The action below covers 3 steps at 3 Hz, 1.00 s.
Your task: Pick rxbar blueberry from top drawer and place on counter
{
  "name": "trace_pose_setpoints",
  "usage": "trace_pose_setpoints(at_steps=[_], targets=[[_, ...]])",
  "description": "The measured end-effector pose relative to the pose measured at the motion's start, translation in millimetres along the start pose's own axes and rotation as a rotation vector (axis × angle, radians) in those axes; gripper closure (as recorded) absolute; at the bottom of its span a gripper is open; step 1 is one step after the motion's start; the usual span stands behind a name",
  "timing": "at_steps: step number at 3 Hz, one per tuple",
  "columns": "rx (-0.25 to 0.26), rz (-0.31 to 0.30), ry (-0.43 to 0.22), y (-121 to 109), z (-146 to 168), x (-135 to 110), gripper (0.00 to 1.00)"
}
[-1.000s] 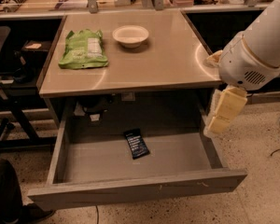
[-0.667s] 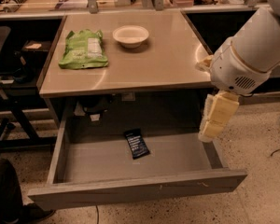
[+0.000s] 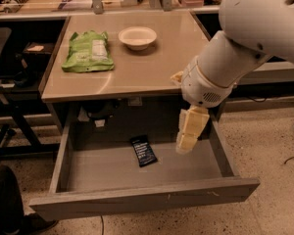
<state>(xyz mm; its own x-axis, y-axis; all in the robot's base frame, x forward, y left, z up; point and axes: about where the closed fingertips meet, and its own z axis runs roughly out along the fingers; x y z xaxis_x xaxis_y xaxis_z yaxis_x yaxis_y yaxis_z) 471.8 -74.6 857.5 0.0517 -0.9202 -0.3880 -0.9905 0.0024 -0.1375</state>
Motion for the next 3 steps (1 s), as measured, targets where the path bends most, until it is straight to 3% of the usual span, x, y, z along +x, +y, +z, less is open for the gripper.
trace_pose_setpoints(at_steps=[1,3], targets=[[-0.030,-0.024,-0.024,-12,31,-14,0.00],[-0.048,-0.029,-0.035,-8,44,-14,0.00]])
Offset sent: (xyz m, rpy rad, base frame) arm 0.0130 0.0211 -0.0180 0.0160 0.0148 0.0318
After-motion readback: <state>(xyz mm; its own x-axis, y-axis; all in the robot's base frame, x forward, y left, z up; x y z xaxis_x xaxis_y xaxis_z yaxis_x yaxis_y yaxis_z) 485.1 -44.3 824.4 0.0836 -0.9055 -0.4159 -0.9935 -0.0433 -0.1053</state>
